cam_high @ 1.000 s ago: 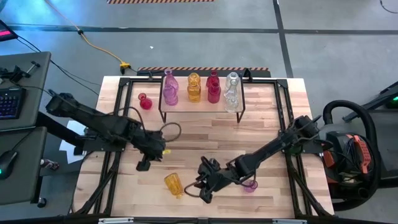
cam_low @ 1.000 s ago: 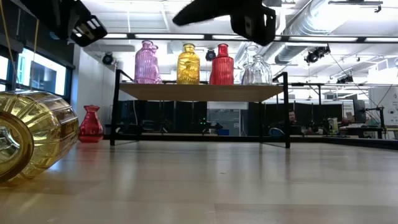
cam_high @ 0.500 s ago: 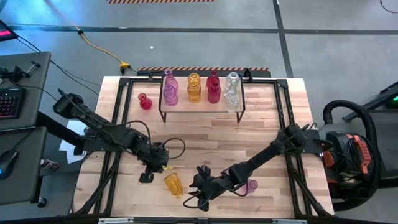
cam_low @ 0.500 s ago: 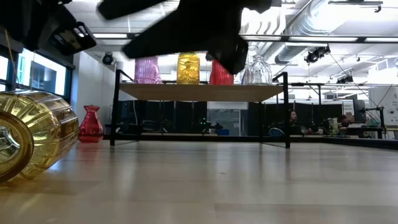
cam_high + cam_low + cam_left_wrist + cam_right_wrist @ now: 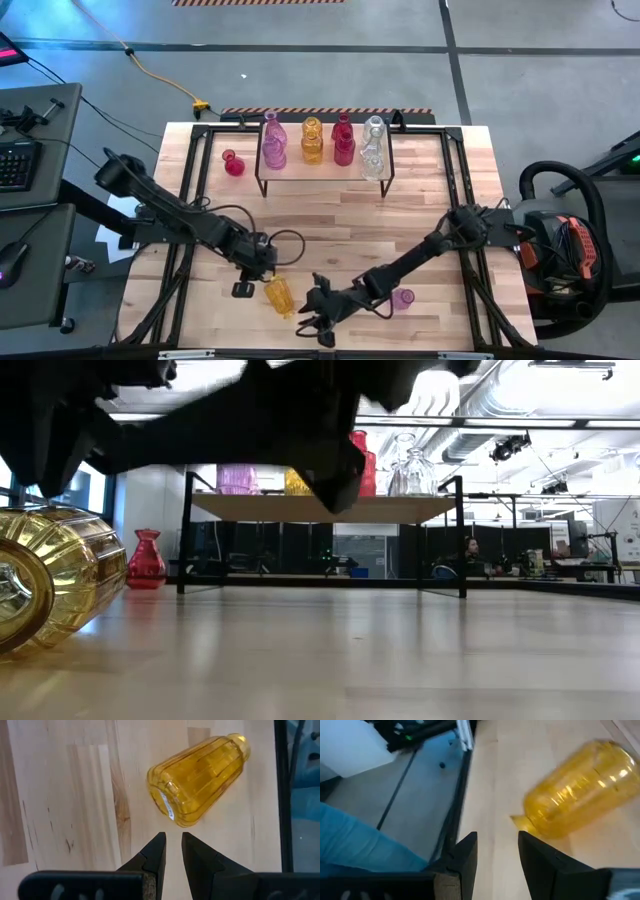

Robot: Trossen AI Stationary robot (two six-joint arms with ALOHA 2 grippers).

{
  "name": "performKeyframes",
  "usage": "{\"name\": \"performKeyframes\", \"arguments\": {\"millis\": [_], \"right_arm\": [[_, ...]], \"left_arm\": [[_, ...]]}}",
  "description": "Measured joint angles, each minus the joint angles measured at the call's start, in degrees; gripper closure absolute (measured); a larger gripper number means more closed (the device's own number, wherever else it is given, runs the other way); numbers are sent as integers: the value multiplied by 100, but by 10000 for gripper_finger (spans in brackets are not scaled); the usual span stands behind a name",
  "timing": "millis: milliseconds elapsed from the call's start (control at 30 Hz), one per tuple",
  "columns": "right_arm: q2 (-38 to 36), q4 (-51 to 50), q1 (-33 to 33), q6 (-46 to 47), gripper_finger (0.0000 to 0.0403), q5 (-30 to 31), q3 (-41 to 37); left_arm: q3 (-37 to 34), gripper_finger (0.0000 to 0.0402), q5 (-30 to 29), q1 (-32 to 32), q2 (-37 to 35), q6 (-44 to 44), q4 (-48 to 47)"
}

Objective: Sort vases onto shelf
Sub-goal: Put the yellow vase on the shelf aligned with the other yellow vases

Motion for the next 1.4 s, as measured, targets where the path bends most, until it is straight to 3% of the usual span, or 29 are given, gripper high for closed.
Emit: {"name": "performKeyframes", "arguments": {"millis": [467, 867, 1400], "right_arm": [[335, 840, -7, 187, 277, -179, 18], [946, 834, -102, 257, 277, -923, 691], [975, 203, -243, 583, 277, -513, 706]], "left_arm": [[0, 348, -73, -10, 450, -335, 184], [0, 348, -81, -253, 448, -726, 366], [0, 348, -133, -251, 448, -640, 360]]}}
